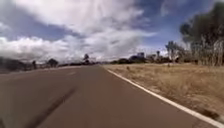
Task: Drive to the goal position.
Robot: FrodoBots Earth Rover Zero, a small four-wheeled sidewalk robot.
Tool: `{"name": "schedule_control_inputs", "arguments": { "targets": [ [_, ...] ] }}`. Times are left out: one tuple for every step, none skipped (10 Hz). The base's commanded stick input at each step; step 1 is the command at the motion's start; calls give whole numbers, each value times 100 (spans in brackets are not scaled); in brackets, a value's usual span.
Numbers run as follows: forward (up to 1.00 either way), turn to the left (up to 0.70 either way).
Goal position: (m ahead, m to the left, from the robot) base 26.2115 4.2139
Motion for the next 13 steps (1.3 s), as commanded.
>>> {"name": "schedule_control_inputs", "arguments": {
  "targets": [
    [70,0],
    [70,0],
    [70,0],
    [70,2],
    [70,10],
    [70,35],
    [70,35],
    [70,32],
    [70,27],
    [70,0],
    [70,0],
    [70,0],
    [70,0]
  ]
}}
